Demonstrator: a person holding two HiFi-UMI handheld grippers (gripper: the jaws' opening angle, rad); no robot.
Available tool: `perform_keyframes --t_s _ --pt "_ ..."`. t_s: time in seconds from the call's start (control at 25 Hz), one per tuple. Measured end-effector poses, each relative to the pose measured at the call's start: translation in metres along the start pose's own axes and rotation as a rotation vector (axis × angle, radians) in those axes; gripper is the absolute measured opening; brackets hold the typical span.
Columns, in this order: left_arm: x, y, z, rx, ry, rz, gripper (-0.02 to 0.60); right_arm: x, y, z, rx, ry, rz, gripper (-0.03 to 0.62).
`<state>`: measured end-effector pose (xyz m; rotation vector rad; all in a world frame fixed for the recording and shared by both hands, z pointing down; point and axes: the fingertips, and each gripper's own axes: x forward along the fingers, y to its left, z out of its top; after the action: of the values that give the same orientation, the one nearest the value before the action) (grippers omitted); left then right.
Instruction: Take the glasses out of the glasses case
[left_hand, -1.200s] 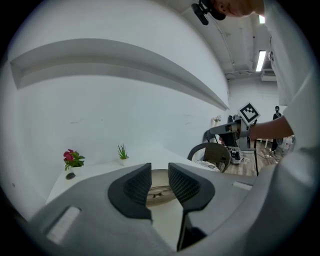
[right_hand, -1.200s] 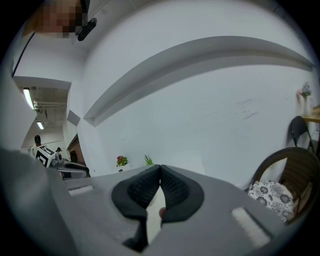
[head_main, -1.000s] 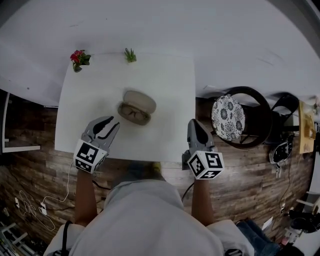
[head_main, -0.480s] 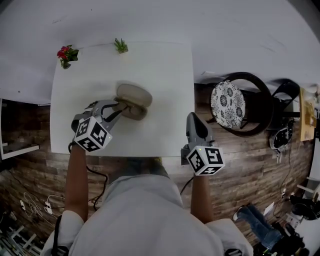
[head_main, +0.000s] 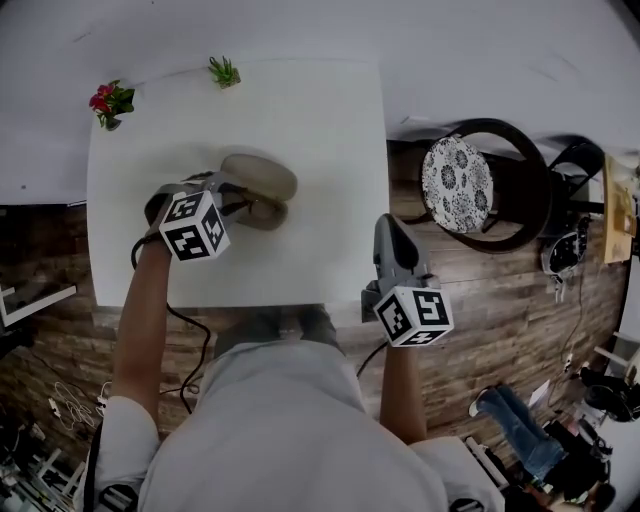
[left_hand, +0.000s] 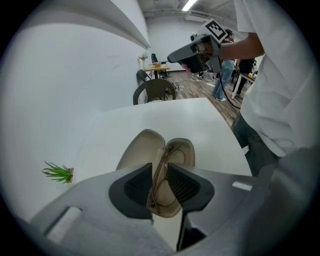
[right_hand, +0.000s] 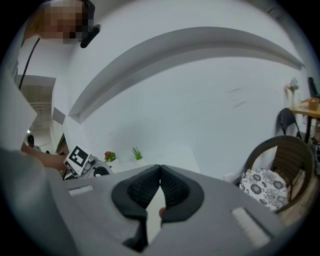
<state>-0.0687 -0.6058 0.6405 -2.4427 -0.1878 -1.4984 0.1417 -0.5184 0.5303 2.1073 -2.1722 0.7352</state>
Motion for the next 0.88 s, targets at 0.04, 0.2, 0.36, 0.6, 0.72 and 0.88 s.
perform_keyframes --t_s 0.04,0.2,0.36,0.6,0.72,0.88 --pt "0.006 0.001 -0.002 0.011 0.011 -0.014 0.106 0.001 -0.001 -0.002 0.0 0.003 -0.004 0.003" --pt "0.027 0.003 -0.009 0.054 0.06 -0.086 0.104 0.004 -0.007 -0.006 0.005 0.014 -0.024 0.003" --pt "0.042 0.004 -0.012 0.081 0.096 -0.15 0.101 0.002 -0.015 -0.008 0.007 0.022 -0.052 0.003" --pt "0.058 0.003 -0.018 0.119 0.143 -0.222 0.1 -0.003 -0.024 -0.012 0.009 0.031 -0.092 0.002" --pt "0.062 -0.002 -0.021 0.135 0.166 -0.259 0.095 -0.005 -0.027 -0.01 0.007 0.029 -0.109 0.003" --pt "0.067 0.0 -0.022 0.157 0.173 -0.236 0.05 -0.008 -0.029 -0.012 0.01 0.028 -0.125 0.003"
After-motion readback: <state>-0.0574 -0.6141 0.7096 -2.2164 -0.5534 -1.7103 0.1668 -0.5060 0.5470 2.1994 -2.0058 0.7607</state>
